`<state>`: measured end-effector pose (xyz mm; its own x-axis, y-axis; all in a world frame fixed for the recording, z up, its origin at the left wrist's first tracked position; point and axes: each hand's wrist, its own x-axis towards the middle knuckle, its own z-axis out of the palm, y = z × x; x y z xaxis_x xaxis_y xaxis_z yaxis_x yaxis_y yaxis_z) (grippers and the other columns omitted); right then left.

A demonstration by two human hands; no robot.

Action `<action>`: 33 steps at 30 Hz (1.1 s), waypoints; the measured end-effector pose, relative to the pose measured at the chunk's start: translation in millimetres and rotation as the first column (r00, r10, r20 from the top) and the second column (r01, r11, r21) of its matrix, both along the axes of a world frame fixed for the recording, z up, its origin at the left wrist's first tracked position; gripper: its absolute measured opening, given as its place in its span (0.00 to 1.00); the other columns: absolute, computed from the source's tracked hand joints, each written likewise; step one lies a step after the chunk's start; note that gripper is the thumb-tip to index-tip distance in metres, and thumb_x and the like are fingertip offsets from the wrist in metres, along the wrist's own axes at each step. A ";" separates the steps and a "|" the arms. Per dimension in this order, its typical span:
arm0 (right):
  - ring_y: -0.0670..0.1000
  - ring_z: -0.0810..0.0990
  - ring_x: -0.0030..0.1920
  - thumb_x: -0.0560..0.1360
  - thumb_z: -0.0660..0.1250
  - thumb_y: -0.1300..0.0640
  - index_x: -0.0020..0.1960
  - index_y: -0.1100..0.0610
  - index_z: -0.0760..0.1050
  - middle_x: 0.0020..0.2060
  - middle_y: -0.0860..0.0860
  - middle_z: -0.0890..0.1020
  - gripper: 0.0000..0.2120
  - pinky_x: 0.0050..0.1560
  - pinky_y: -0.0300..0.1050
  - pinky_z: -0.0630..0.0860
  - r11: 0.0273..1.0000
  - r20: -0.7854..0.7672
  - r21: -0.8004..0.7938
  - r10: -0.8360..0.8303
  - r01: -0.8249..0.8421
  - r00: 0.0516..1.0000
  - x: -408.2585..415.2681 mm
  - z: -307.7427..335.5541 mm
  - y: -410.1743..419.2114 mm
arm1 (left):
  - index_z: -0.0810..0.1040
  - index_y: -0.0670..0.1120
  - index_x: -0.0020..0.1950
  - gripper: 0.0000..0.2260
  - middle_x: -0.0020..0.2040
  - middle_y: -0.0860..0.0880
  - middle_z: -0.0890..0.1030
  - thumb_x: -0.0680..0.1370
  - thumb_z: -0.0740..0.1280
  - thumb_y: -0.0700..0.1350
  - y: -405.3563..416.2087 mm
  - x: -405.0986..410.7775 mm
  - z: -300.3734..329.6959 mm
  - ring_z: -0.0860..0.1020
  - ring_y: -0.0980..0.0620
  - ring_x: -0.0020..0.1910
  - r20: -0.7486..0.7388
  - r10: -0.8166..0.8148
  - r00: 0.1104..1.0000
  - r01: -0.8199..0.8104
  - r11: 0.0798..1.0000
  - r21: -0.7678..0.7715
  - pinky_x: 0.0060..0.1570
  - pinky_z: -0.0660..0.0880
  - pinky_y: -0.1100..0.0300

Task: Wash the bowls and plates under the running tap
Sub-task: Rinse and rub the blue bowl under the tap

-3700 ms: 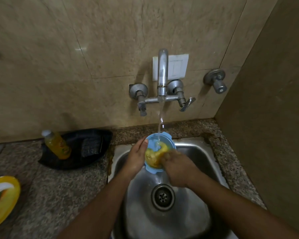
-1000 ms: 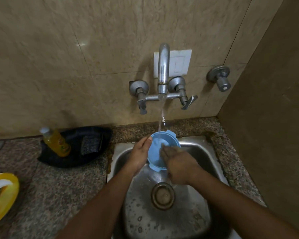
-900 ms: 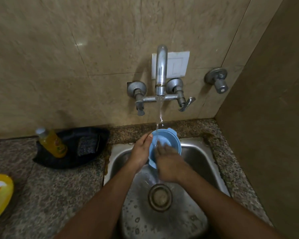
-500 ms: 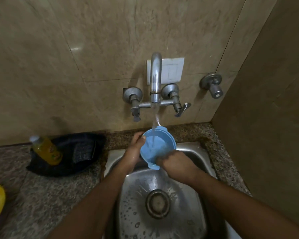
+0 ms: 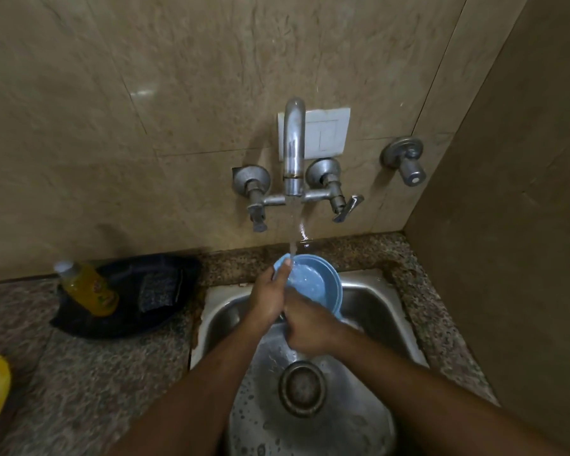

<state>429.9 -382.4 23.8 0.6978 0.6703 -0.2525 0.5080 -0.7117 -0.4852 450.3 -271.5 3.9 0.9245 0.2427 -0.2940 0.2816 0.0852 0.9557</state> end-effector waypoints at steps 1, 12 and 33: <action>0.58 0.78 0.57 0.68 0.69 0.63 0.66 0.58 0.67 0.59 0.57 0.75 0.27 0.53 0.49 0.76 0.995 0.003 0.082 -0.061 0.061 0.998 -5.2 -5.5 1.1 | 0.83 0.44 0.54 0.14 0.46 0.45 0.86 0.80 0.65 0.53 2.9 -0.6 -1.5 0.85 0.50 0.44 0.010 0.023 1.000 -0.023 1.000 -0.020 0.45 0.81 0.59; 0.57 0.82 0.48 0.69 0.67 0.61 0.64 0.56 0.71 0.51 0.56 0.82 0.24 0.48 0.49 0.78 1.000 0.239 -0.019 0.021 -0.017 0.971 -28.3 -11.1 -1.9 | 0.82 0.48 0.55 0.14 0.49 0.48 0.86 0.79 0.64 0.56 12.1 -6.9 -11.8 0.84 0.49 0.49 0.024 0.106 0.994 -0.105 0.993 -0.046 0.54 0.80 0.50; 0.54 0.81 0.41 0.71 0.61 0.60 0.44 0.53 0.81 0.38 0.50 0.83 0.10 0.47 0.49 0.76 0.802 0.461 -0.504 0.563 -0.320 0.686 24.4 22.5 -45.6 | 0.83 0.54 0.48 0.08 0.51 0.47 0.85 0.78 0.67 0.55 37.4 13.7 23.3 0.83 0.47 0.52 -0.104 -0.267 0.958 0.279 0.952 0.127 0.55 0.78 0.52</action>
